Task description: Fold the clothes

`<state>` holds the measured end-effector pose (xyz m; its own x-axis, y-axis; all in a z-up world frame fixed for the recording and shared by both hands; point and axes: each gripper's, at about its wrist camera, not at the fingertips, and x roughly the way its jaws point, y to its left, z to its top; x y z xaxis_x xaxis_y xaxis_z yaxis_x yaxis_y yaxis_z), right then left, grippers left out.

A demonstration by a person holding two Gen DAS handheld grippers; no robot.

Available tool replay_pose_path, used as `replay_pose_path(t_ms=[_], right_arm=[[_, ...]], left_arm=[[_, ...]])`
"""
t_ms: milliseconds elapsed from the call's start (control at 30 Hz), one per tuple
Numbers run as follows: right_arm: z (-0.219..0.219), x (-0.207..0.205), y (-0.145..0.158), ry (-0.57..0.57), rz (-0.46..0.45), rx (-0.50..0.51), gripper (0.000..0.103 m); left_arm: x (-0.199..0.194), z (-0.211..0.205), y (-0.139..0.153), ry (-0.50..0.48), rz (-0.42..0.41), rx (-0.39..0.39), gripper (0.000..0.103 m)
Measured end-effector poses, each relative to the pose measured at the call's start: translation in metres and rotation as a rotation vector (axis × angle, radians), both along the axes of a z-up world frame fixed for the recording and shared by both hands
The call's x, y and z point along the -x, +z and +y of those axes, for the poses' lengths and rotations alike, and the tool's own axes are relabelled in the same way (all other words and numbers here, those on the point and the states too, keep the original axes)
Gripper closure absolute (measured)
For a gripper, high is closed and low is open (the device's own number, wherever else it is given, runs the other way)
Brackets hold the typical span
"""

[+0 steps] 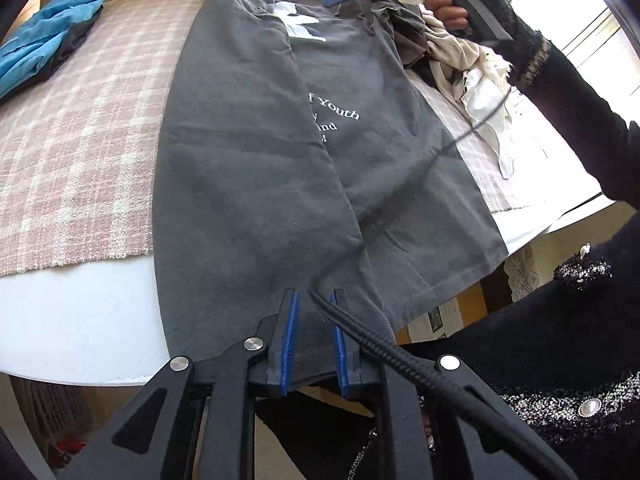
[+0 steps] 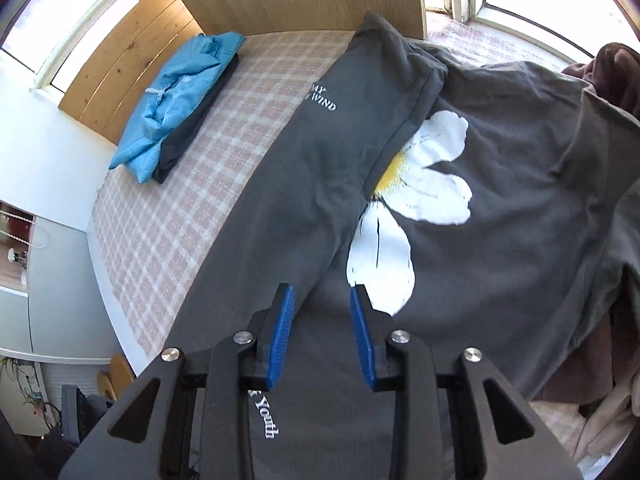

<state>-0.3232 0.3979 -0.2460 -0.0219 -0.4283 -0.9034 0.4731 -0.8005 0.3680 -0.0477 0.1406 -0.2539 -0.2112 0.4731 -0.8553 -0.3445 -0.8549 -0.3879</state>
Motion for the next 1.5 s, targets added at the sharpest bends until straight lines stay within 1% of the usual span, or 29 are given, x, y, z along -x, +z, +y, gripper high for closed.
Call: replay_pose_path(t_ms=[67, 133, 233, 300, 367, 400, 433, 500, 600, 733, 867, 900, 967, 1000, 1033, 1067, 1133, 1200, 1233, 1267, 1333, 1433, 1467, 1500], right_arm=[[0.016, -0.049, -0.009, 0.030, -0.072, 0.017, 0.073], [0.034, -0.102, -0.024, 0.044, -0.113, -0.015, 0.073], [0.065, -0.161, -0.037, -0.012, -0.091, -0.088, 0.073], [0.084, -0.186, -0.032, -0.062, -0.057, -0.120, 0.073], [0.103, -0.205, -0.026, -0.119, -0.053, -0.138, 0.073], [0.112, -0.213, -0.023, -0.146, -0.048, -0.150, 0.071], [0.120, -0.222, -0.023, -0.166, -0.043, -0.171, 0.064], [0.137, -0.241, -0.024, -0.204, -0.031, -0.216, 0.057], [0.155, -0.261, -0.034, -0.282, -0.073, -0.202, 0.057], [0.159, -0.275, -0.042, -0.354, -0.061, -0.191, 0.057], [0.146, -0.277, -0.051, -0.342, -0.067, -0.219, 0.056], [0.142, -0.278, -0.051, -0.327, -0.050, -0.229, 0.054], [0.136, -0.276, -0.048, -0.307, -0.011, -0.247, 0.059], [0.134, -0.275, -0.047, -0.305, 0.002, -0.250, 0.082], [0.134, -0.273, -0.047, -0.306, -0.018, -0.230, 0.097], [0.136, -0.270, -0.046, -0.314, -0.048, -0.197, 0.097], [0.140, -0.271, -0.036, -0.294, -0.056, -0.184, 0.097], [0.152, -0.273, -0.022, -0.306, -0.069, -0.132, 0.098], [0.158, -0.270, -0.020, -0.327, -0.068, -0.141, 0.098], [0.165, -0.266, -0.019, -0.352, -0.064, -0.160, 0.098], [0.162, -0.268, -0.023, -0.338, -0.051, -0.231, 0.097], [0.139, -0.268, -0.028, -0.246, -0.051, -0.298, 0.097], [0.135, -0.267, -0.029, -0.232, -0.042, -0.332, 0.097], [0.133, -0.266, -0.029, -0.224, -0.030, -0.369, 0.097]], left_arm=[[0.005, -0.003, -0.003, 0.056, 0.002, -0.014, 0.089], [0.010, -0.002, -0.002, 0.085, 0.019, -0.014, 0.089], [0.020, -0.002, -0.002, 0.112, 0.041, -0.004, 0.089], [0.030, -0.005, -0.003, 0.131, 0.029, -0.002, 0.086], [0.038, -0.010, -0.003, 0.161, 0.015, 0.002, 0.084], [0.039, -0.013, -0.003, 0.169, 0.013, 0.010, 0.084], [0.041, -0.016, -0.002, 0.178, 0.012, 0.018, 0.084], [0.042, -0.020, 0.000, 0.182, 0.011, 0.034, 0.083], [0.044, -0.020, 0.000, 0.167, -0.001, 0.051, 0.081], [0.047, -0.024, -0.002, 0.145, -0.029, 0.045, 0.081], [0.052, -0.028, -0.003, 0.136, -0.047, 0.041, 0.081], [0.053, -0.029, -0.002, 0.133, -0.050, 0.034, 0.081], [0.053, -0.027, 0.001, 0.111, -0.045, 0.026, 0.081], [0.053, -0.025, 0.001, 0.099, -0.038, 0.030, 0.081], [0.053, -0.022, 0.002, 0.088, -0.035, 0.032, 0.081], [0.054, -0.020, 0.002, 0.077, -0.031, 0.034, 0.081], [0.054, -0.014, 0.004, 0.057, -0.020, 0.038, 0.081], [0.055, -0.009, 0.006, 0.040, -0.008, 0.039, 0.081], [0.056, -0.007, 0.006, 0.030, -0.003, 0.037, 0.078], [0.057, -0.004, 0.004, 0.019, -0.001, 0.036, 0.078], [0.059, 0.002, -0.003, 0.000, -0.009, 0.043, 0.078], [0.060, 0.010, -0.018, -0.027, -0.031, 0.079, 0.078], [0.059, 0.011, -0.022, -0.037, -0.025, 0.096, 0.078], [0.057, 0.011, -0.020, -0.046, -0.002, 0.103, 0.078]])
